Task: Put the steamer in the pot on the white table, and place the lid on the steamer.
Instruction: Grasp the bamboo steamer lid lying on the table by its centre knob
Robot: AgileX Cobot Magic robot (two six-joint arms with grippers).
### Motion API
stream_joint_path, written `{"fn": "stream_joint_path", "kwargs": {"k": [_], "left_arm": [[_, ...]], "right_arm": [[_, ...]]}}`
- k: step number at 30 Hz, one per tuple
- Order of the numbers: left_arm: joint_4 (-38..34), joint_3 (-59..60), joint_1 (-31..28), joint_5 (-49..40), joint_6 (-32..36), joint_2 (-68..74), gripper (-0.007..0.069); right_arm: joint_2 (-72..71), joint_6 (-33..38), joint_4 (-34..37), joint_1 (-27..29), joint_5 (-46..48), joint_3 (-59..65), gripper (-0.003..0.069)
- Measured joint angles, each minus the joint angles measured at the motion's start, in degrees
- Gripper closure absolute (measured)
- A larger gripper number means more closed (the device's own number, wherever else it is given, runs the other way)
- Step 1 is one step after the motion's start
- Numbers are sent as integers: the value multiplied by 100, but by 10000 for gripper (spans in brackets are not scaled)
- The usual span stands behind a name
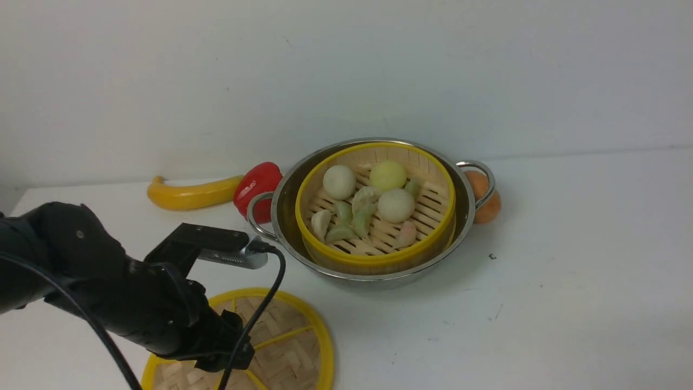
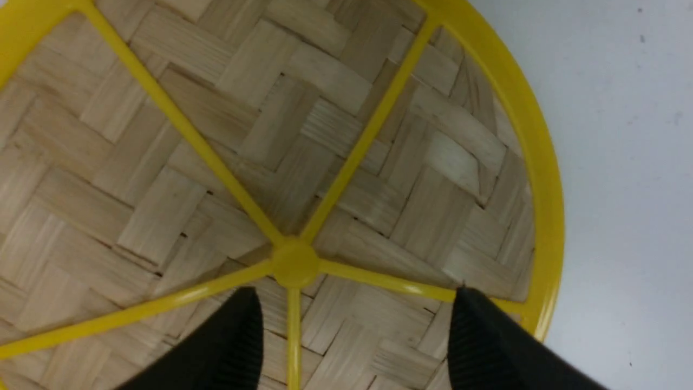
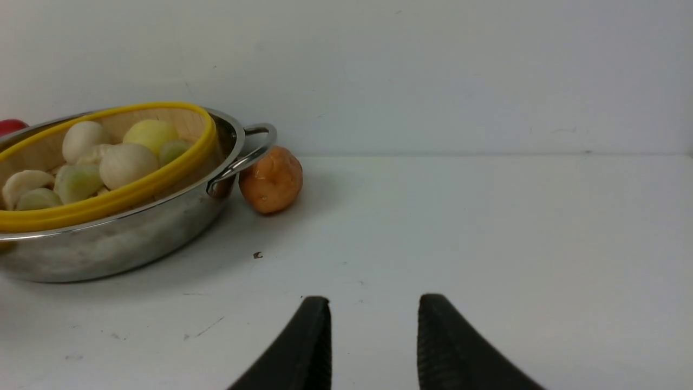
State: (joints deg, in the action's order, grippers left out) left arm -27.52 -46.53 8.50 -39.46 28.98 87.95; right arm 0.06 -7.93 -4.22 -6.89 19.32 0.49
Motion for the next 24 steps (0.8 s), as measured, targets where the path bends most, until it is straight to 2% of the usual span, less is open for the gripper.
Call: {"fn": "stream_joint_path", "kwargs": {"k": [4,15,19,24], "left_arm": [[114,0,30,156,-502,221,198],[99,-34,30,527,-580,671,199],[99,-50,30,591,-580,704,244],[4,-51,45,661,-580,723,477]], "right_arm": [[0,-1,0,0,0,0,416],[0,-1,0,0,0,0,416],[0,-1,0,0,0,0,416],[0,-1,0,0,0,0,416]]}}
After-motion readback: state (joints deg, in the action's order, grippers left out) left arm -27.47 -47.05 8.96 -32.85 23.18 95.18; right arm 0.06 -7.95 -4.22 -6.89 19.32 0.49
